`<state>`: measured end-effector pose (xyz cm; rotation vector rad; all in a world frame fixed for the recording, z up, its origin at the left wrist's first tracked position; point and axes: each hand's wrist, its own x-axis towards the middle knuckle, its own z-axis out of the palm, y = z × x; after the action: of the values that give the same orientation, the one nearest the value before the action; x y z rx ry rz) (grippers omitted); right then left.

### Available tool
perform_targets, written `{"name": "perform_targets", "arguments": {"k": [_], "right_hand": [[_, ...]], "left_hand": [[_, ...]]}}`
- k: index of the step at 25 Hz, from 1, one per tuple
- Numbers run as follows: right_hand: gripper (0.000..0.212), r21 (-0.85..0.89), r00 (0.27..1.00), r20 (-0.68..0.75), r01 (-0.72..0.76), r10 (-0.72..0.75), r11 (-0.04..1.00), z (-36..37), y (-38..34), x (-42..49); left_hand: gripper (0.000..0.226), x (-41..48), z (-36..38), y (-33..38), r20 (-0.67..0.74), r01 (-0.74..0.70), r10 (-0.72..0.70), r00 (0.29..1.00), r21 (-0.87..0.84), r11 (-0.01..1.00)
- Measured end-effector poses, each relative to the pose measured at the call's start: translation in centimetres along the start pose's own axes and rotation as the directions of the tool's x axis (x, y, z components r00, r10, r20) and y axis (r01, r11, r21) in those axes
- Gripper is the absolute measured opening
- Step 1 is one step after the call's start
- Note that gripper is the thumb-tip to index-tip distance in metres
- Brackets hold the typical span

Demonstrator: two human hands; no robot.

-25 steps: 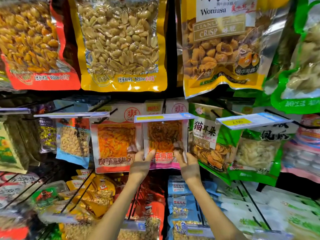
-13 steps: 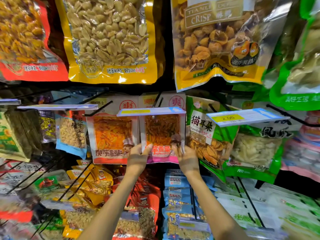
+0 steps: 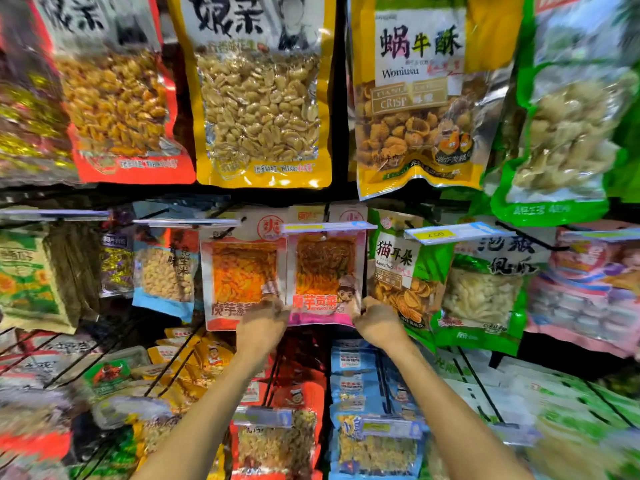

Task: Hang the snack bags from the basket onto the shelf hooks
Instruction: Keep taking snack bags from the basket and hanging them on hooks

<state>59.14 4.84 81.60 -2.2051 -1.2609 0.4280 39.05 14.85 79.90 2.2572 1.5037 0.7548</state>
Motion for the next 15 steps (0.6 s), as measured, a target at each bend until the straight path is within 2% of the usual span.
{"name": "perform_targets", "arguments": {"k": [3,5,7,10,15], "right_hand": [[0.032,-0.279,0.997,-0.011,0.068,-0.073,0.958,-0.5,-0.4,-2.4],[0.048,-0.449,0.99,-0.051,0.092,-0.128,0.889,-0.5,-0.8,-4.0],[0.055,-0.557,0.989,-0.057,0.079,-0.133,0.827,-0.4,-1.5,-5.9],[0.054,-0.588,0.995,-0.039,0.053,-0.093,0.807,-0.6,-1.9,-8.0],[0.056,-0.588,0.995,-0.051,0.037,-0.082,0.808,-1.4,-1.9,-11.9]], "left_hand": [[0.034,-1.6,-1.5,-1.4,-0.023,-0.162,0.176,0.984,0.278,0.947],[0.045,-2.7,-2.4,-1.4,0.0,-0.213,0.23,0.973,0.37,0.904],[0.051,-3.9,-3.4,-1.4,0.028,-0.248,0.262,0.965,0.436,0.865],[0.053,-5.4,-4.6,-0.8,0.085,-0.282,0.277,0.957,0.495,0.822],[0.046,-8.0,-5.8,1.1,0.187,-0.353,0.299,0.936,0.496,0.794]]}}
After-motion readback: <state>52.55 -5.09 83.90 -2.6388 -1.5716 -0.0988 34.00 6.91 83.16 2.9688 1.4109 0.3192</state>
